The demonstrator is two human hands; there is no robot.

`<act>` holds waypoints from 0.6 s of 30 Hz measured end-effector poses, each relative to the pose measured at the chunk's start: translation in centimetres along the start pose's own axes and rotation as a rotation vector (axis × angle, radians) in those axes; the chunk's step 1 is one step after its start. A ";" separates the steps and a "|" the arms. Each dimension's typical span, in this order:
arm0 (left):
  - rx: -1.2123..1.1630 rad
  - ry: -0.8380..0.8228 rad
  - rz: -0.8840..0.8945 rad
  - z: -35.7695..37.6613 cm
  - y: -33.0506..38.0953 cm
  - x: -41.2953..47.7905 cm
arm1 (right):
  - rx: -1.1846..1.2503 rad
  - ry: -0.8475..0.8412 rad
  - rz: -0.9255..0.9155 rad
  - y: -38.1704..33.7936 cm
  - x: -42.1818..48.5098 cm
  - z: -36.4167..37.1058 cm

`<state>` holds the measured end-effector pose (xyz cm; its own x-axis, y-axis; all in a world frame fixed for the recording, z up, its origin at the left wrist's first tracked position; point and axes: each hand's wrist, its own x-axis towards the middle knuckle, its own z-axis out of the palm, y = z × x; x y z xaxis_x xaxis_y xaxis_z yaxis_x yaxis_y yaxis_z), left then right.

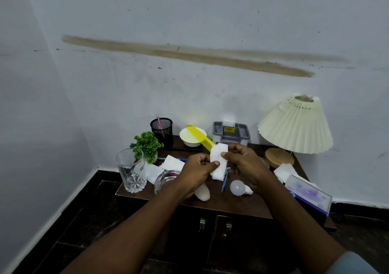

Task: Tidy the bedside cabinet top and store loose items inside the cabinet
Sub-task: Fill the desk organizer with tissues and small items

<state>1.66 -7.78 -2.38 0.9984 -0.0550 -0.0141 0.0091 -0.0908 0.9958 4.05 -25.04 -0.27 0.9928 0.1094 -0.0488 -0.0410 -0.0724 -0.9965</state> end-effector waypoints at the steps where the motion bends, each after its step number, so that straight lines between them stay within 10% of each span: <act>1: 0.025 -0.003 0.006 0.0 -0.1 0.0 | -0.026 0.002 -0.015 0.1 0.0 -0.1; 18: 0.147 0.078 0.161 1.2 0.0 1.6 | -0.034 0.017 -0.085 -0.1 0.5 -0.2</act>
<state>3.21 -9.02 -2.51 0.9877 -0.0040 0.1563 -0.1530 -0.2313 0.9608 4.58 -25.17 -0.15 0.9943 0.1001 0.0369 0.0468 -0.0976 -0.9941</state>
